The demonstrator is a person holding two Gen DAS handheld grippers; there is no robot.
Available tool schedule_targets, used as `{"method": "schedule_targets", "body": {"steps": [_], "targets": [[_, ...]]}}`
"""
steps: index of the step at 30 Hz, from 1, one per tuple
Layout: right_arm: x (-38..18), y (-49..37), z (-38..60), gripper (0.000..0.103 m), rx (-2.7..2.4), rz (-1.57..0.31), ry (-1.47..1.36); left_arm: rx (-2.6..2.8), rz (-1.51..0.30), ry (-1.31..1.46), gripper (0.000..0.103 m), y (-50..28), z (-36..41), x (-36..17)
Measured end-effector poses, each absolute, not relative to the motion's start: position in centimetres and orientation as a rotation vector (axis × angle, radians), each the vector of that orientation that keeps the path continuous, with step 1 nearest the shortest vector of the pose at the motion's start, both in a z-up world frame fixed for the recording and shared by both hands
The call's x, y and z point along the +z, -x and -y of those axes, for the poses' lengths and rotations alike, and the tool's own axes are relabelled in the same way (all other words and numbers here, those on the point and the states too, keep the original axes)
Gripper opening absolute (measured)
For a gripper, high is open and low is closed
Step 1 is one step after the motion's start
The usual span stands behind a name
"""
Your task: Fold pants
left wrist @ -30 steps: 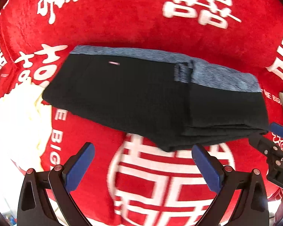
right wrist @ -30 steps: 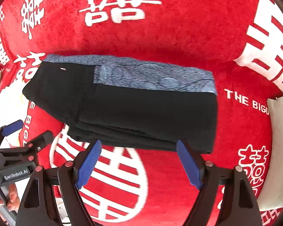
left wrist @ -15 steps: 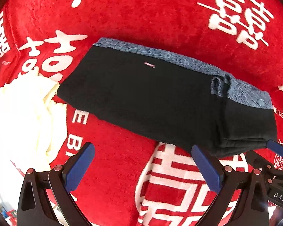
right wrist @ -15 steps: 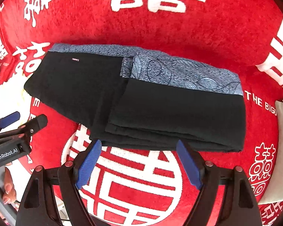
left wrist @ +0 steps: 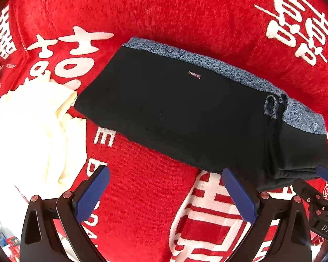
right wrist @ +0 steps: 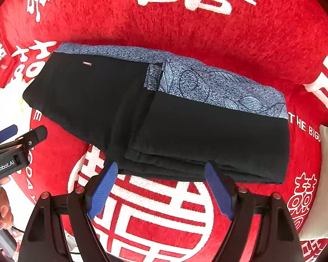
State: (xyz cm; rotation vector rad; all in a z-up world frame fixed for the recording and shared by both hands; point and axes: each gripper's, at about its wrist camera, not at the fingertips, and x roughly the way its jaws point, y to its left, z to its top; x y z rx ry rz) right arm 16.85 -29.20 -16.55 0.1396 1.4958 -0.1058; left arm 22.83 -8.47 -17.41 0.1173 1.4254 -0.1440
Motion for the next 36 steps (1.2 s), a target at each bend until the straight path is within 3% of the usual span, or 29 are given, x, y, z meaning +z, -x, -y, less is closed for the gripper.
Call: {"method": "schedule_targets", "body": {"steps": [14, 28, 31, 36], "targets": [[-17.1, -17.6, 29.2, 0.084, -0.097, -1.506, -0.132, -0.162, -1.439, -0.078, 0.103, -23.8, 7.9, -18.2], [-19.7, -17.7, 32.9, 0.084, -0.163, -1.459, -0.245, -0.199, -1.403, 0.285, 0.103, -27.0, 1.0, -20.6], [-20.9, -17.6, 33.1, 0.084, -0.155, -1.463, -0.258, -0.211, -1.412, 0.348, 0.092, -27.4, 0.0, -21.7], [-21.4, -17.8, 33.2, 0.084, -0.158, -1.450, -0.271, -0.217, -1.414, 0.400, 0.089, -27.9, -0.7, -23.5]]}}
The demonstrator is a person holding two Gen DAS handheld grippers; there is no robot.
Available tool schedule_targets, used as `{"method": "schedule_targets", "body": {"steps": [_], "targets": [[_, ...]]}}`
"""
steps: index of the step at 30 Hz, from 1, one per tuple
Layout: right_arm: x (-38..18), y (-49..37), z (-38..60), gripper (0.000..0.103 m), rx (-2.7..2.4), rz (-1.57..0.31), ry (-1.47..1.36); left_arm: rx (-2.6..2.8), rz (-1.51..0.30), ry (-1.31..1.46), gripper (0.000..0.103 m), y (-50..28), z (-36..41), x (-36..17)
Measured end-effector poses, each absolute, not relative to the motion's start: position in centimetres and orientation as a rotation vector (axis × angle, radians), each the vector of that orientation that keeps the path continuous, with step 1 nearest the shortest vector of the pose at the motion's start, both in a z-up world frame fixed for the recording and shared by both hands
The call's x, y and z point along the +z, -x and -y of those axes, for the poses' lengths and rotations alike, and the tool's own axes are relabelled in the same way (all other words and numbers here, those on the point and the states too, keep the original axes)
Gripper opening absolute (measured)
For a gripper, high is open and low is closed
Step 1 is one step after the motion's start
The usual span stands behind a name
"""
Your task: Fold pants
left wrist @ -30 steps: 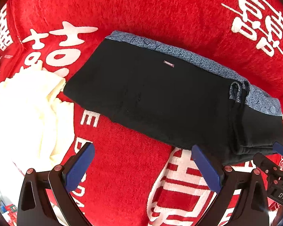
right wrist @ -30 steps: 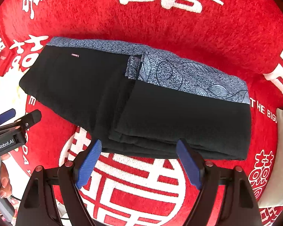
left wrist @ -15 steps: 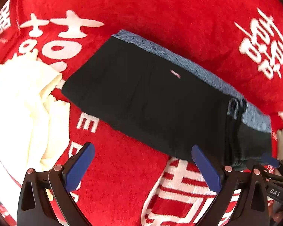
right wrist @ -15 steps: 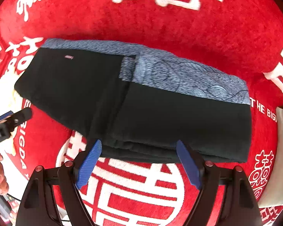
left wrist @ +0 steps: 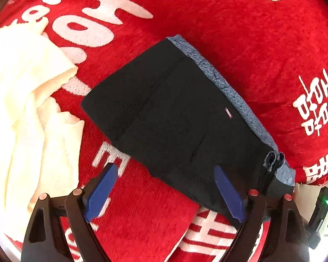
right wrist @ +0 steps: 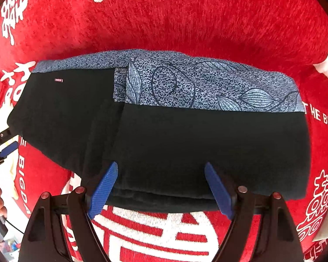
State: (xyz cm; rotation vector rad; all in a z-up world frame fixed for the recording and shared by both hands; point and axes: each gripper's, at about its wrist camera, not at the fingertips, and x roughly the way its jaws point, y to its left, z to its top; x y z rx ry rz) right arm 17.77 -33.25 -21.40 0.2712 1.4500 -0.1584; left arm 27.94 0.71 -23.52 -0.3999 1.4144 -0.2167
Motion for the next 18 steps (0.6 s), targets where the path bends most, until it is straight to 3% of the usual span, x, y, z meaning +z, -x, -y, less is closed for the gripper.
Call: {"method": "schedule_targets", "body": {"steps": [3, 14, 16, 17, 18], "targets": [[-21.5, -17.9, 33.3, 0.084, -0.154, -1.445, -0.262, -0.249, -1.417, 0.472, 0.077, -28.5, -0.8, -24.4], [-21.5, -17.5, 33.2, 0.084, -0.136, -1.411, -0.241, -0.218, -1.366, 0.571, 0.077, -29.8, 0.1, -25.7], [-21.6, -17.3, 33.1, 0.084, -0.133, -1.406, -0.234, -0.152, -1.355, 0.498, 0.052, -29.8, 0.9, -25.4], [-21.6, -17.3, 33.1, 0.084, -0.131, -1.406, -0.231, -0.124, -1.359, 0.465, 0.033, -29.9, 1.1, -25.4], [-21.6, -17.4, 32.9, 0.084, -0.130, -1.406, -0.230, -0.120, -1.360, 0.473, 0.030, -29.9, 1.1, -25.4]]}}
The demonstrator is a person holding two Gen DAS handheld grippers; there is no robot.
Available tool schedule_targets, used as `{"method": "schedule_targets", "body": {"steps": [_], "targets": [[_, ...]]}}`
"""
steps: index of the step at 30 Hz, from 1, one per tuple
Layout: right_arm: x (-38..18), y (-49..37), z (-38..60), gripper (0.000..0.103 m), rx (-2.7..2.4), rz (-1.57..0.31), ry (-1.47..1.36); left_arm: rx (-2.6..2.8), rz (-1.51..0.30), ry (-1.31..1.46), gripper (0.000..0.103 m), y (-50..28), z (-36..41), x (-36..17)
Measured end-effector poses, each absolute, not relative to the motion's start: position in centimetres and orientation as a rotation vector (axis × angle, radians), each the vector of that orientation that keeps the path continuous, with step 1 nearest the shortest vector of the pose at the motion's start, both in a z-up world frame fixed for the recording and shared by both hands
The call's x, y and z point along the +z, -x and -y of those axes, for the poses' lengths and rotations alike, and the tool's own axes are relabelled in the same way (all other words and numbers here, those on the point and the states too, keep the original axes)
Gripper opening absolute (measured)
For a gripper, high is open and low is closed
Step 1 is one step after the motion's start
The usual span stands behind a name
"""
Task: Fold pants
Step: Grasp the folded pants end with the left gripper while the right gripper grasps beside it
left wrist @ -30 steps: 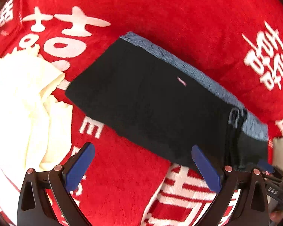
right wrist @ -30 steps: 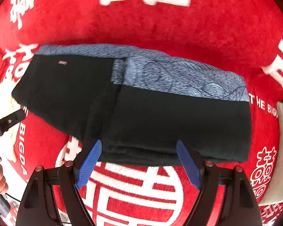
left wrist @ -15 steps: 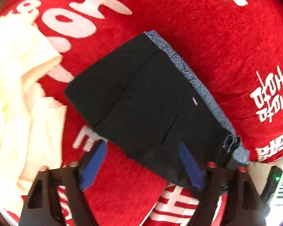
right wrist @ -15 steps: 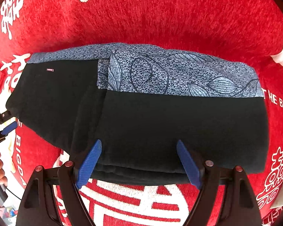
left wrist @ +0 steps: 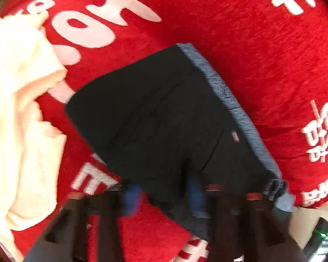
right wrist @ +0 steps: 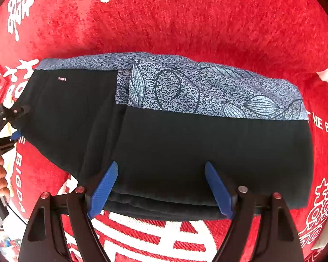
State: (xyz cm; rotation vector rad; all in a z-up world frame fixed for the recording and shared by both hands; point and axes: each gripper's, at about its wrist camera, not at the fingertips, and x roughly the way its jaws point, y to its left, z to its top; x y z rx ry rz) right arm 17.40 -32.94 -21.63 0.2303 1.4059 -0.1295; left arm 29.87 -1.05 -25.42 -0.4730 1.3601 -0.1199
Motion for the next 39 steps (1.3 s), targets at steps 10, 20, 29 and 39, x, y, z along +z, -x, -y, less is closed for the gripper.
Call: {"method": "schedule_targets", "body": {"steps": [10, 20, 29, 39], "targets": [[-17.3, -20.6, 31.6, 0.067, 0.011, -1.458, -0.314, -0.173, -1.183, 0.092, 0.024, -28.1, 6.6, -19.1], [-13.0, -34.8, 21.9, 0.088, 0.349, -1.626, -0.302, -0.207, -1.106, -0.068, 0.024, -27.0, 8.4, -17.5], [-15.4, -42.2, 8.2, 0.103, 0.498, -1.802, 0.053, -0.215, -1.068, -0.120, 0.024, -26.3, 8.5, -17.5], [-19.1, -40.7, 9.4, 0.020, 0.465, -1.930, 0.116, -0.250, -1.045, -0.176, 0.024, -25.5, 9.3, -17.1]]}}
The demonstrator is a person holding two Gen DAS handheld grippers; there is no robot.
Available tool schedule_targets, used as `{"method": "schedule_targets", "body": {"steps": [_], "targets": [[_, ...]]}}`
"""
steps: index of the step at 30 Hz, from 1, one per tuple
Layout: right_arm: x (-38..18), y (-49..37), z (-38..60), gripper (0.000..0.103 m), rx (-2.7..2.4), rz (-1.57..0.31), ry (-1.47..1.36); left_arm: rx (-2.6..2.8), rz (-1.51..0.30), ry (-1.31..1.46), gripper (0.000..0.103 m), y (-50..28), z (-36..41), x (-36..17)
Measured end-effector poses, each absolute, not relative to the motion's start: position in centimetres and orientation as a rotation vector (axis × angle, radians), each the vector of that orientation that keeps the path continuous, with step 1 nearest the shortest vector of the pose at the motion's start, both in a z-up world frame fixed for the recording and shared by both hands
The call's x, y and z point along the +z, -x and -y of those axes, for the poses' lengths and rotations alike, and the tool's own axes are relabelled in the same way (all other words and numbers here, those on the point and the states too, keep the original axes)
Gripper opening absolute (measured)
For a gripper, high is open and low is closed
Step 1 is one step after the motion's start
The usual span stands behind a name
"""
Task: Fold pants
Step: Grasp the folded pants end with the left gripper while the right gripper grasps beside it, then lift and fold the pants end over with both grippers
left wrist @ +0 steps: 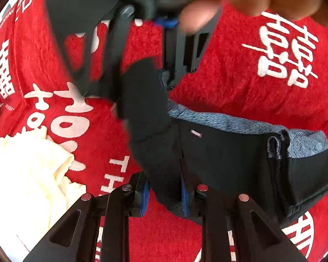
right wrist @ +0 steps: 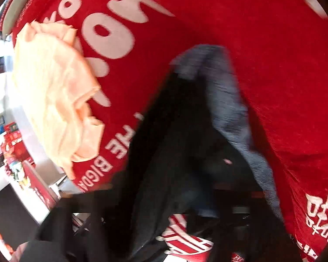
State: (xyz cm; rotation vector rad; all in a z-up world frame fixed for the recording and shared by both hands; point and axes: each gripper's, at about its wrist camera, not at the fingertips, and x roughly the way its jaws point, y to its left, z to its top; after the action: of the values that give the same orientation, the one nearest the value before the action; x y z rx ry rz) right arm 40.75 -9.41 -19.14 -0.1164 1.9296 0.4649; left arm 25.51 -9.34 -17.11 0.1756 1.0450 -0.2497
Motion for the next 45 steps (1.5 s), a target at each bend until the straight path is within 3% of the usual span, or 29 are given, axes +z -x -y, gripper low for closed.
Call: {"method": "schedule_targets", "body": {"steps": [14, 21, 33, 40, 44, 45], "targets": [[-7.0, -31.7, 26.6, 0.016, 0.493, -1.498, -0.364, -0.498, -0.883, -0.388, 0.024, -19.0, 17.9, -9.4], [-4.4, -23.6, 37.8, 0.016, 0.439, -1.283, -0.621, -0.643, -0.840, -0.517, 0.024, -14.3, 25.4, -6.6], [-10.3, -12.6, 50.6, 0.015, 0.280, -1.164, -0.865, -0.792, -0.870, -0.787, 0.024, -7.1, 37.6, -11.0], [-18.4, -10.4, 55.8, 0.016, 0.192, -1.232, -0.946, -0.772, -0.947, -0.905, 0.025, -6.1, 40.7, -15.7], [-20.2, -9.9, 55.5, 0.022, 0.199, -1.242, -0.944, -0.787, -0.959, -0.908, 0.033, -5.7, 39.6, -15.7], [-20.3, -9.9, 55.3, 0.026, 0.194, -1.246, -0.940, -0.793, -0.962, -0.902, 0.050, -5.6, 39.3, -15.5]]}}
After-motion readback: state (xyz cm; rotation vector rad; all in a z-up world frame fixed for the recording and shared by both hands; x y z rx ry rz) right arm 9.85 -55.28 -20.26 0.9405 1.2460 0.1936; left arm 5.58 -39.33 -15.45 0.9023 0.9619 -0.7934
